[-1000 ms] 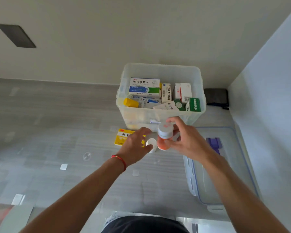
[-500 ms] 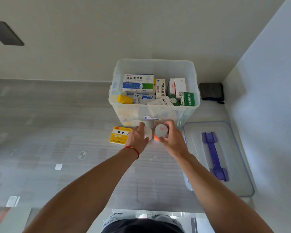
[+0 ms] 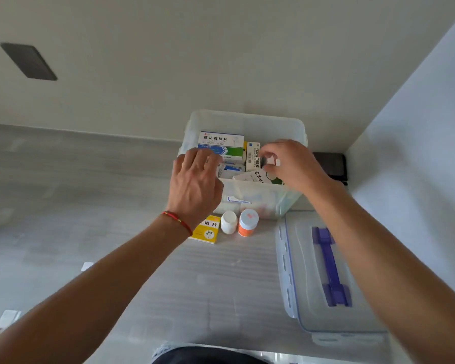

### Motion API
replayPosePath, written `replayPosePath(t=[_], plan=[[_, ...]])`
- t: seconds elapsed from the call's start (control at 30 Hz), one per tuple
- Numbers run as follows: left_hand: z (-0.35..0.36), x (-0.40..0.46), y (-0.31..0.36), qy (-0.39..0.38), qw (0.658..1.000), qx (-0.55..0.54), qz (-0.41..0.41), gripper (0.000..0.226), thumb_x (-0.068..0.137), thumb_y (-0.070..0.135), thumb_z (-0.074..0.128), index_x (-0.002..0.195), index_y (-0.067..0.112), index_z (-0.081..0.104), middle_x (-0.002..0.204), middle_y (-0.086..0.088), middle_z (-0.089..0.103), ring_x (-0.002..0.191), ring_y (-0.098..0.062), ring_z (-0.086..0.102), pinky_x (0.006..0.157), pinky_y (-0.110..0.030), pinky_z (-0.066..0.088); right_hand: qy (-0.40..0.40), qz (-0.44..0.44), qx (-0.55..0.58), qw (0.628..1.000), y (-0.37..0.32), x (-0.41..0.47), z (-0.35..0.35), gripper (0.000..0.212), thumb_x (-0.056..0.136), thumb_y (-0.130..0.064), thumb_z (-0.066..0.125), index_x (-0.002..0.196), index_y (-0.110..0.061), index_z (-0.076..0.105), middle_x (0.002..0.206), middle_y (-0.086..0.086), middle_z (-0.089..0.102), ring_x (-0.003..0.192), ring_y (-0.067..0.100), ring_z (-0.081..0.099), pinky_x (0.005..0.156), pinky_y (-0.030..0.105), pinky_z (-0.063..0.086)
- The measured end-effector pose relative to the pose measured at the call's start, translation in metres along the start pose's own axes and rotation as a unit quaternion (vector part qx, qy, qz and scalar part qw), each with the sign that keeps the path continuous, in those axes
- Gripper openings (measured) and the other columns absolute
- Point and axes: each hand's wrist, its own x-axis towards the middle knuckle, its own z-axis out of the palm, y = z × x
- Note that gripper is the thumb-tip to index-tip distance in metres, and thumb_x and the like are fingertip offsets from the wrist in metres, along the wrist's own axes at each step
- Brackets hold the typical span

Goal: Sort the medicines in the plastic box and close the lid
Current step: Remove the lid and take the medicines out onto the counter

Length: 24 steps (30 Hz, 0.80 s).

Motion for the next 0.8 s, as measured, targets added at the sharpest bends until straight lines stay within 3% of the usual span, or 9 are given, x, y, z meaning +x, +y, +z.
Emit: replayPosePath(t=[0.07,0.17,0.27,0.4,0.53,0.6,0.67,0.73,0.8], plan=[[0.009,-0.002,-0.008,-0.063,0.998,-0.014,-0.025,0.032,0.096,0.03,0.043,0.117,0.014,0.06,0.12,-0.004,0.063,0.113,-0.028,0.055,0.1,-0.042,0.04,-0.154,-0.006,-0.073,0.985,0.003,0.026,0.008,0.051,0.087,-0.015,0.078,0.133,-0.031,0.063,0.124,0.002,0.064,0.114,0.026,0.061,0.093,0.041,0.052],[0.024,-0.012,-0.015,-0.128,0.986,-0.086,-0.069,0.053,0.102,0.047,0.016,0.128,0.019,0.053,0.128,0.002,0.06,0.118,-0.022,0.052,0.116,-0.046,0.024,-0.23,-0.018,-0.107,0.967,0.007,0.042,0.034,0.067,0.088,0.003,0.069,0.141,-0.036,0.055,0.146,0.004,0.054,0.126,0.027,0.057,0.103,0.043,0.05],[0.026,-0.011,-0.021,-0.145,0.981,-0.107,-0.072,0.056,0.102,0.051,0.009,0.127,0.023,0.05,0.129,0.004,0.058,0.125,-0.018,0.046,0.122,-0.049,0.011,-0.243,-0.02,-0.106,0.964,0.012,0.051,0.046,0.068,0.087,0.01,0.065,0.134,-0.039,0.058,0.148,0.004,0.054,0.126,0.028,0.057,0.103,0.045,0.051],[0.02,-0.011,-0.016,-0.159,0.976,-0.127,-0.075,0.056,0.102,0.051,0.008,0.118,0.023,0.054,0.121,0.006,0.057,0.124,-0.015,0.046,0.122,-0.055,0.007,-0.234,-0.035,-0.118,0.964,0.014,0.051,0.045,0.055,0.088,-0.009,0.074,0.129,-0.041,0.057,0.142,0.0,0.056,0.123,0.026,0.057,0.102,0.044,0.051],[0.012,-0.006,-0.016,-0.149,0.964,-0.195,-0.104,0.034,0.107,0.035,0.035,0.125,0.017,0.057,0.126,0.001,0.062,0.128,-0.018,0.049,0.124,-0.05,0.002,-0.161,-0.064,-0.08,0.982,0.004,0.042,0.023,0.062,0.081,-0.026,0.083,0.136,-0.031,0.057,0.135,0.001,0.058,0.12,0.024,0.058,0.097,0.039,0.05],[0.006,-0.002,-0.017,-0.138,0.961,-0.214,-0.109,0.031,0.104,0.029,0.047,0.129,0.013,0.055,0.131,-0.003,0.063,0.126,-0.021,0.053,0.122,-0.042,0.014,-0.112,-0.064,-0.079,0.988,-0.005,0.034,-0.001,0.069,0.077,-0.03,0.084,0.139,-0.03,0.055,0.127,0.0,0.056,0.116,0.022,0.057,0.095,0.041,0.049],[-0.004,0.0,-0.011,-0.097,0.953,-0.26,-0.124,0.034,0.101,0.03,0.054,0.13,0.013,0.056,0.129,-0.002,0.065,0.118,-0.019,0.058,0.105,-0.027,0.036,-0.067,-0.069,-0.046,0.994,-0.014,0.021,-0.025,0.068,0.078,-0.032,0.083,0.141,-0.031,0.054,0.125,-0.002,0.052,0.119,0.019,0.051,0.098,0.043,0.046],[-0.015,-0.003,0.0,-0.032,0.934,-0.327,-0.14,0.03,0.098,0.028,0.059,0.125,0.014,0.059,0.121,0.003,0.069,0.108,-0.01,0.064,0.09,-0.017,0.045,-0.047,-0.084,0.02,0.995,-0.024,-0.001,-0.041,0.066,0.08,-0.033,0.081,0.14,-0.03,0.056,0.123,-0.006,0.049,0.116,0.013,0.048,0.098,0.034,0.044],[-0.021,-0.015,0.008,0.02,0.916,-0.377,-0.135,0.015,0.099,0.023,0.057,0.109,0.014,0.063,0.104,0.008,0.07,0.091,-0.008,0.067,0.076,-0.015,0.051,-0.061,-0.091,0.049,0.993,-0.033,-0.031,-0.047,0.065,0.079,-0.04,0.079,0.14,-0.032,0.056,0.118,-0.014,0.047,0.105,0.004,0.048,0.087,0.024,0.043]])
